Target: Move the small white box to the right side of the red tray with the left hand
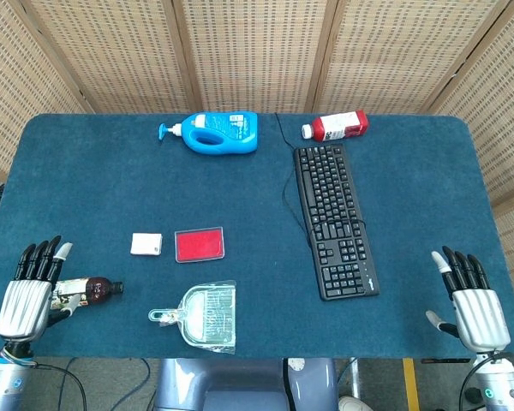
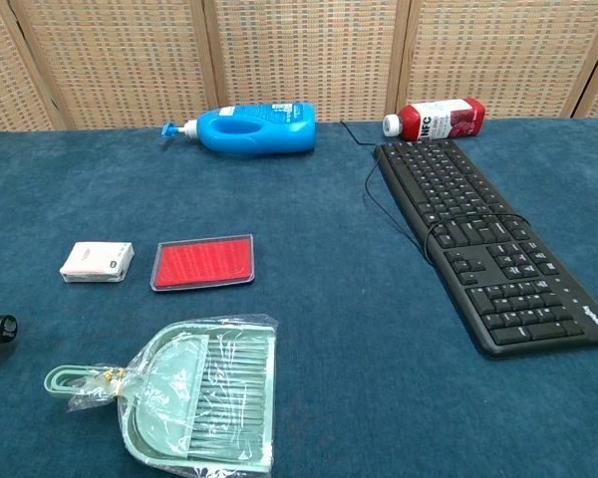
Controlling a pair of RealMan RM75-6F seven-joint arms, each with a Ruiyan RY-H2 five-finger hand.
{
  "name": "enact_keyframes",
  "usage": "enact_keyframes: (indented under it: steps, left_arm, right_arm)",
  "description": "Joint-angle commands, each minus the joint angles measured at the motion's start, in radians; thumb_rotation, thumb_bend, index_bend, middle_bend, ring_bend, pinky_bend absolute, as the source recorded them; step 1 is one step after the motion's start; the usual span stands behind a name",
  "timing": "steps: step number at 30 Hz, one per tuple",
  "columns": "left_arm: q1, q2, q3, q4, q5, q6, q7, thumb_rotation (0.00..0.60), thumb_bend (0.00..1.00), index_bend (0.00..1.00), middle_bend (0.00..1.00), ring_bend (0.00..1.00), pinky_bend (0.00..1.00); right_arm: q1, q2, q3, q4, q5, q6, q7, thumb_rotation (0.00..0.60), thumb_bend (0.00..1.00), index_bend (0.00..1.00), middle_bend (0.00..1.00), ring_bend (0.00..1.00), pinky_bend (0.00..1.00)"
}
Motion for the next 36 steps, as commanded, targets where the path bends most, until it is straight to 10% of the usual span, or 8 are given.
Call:
enact_keyframes:
  steps: [1, 18, 36]
  left_arm:
    - [-0.001, 0.0, -0.001, 0.0, -0.001, -0.001, -0.002, 0.6, 0.25, 0.0, 0.0, 0.0, 0.0]
    - [-0.086, 0.009, -0.076, -0.03, -0.075, -0.111, -0.003, 0.6, 0.26, 0.0, 0.0, 0.0, 0.0]
    - [-0.389, 0.007, -0.236, 0.034, -0.525, -0.566, 0.186, 0.6, 0.27, 0.11, 0.0, 0.0, 0.0]
  right_arm:
    - [0.0, 0.0, 0.001, 0.0, 0.001, -0.001, 0.001, 0.6, 0.0, 0.01, 0.0, 0.0, 0.0]
    - [0.005, 0.006, 0.004, 0.0, 0.017, -0.019, 0.014, 0.6, 0.0, 0.01, 0.0, 0.0, 0.0]
    - [0.02, 0.012, 0.019, 0.007, 0.057, -0.058, 0.047, 0.6, 0.0, 0.01, 0.0, 0.0, 0.0]
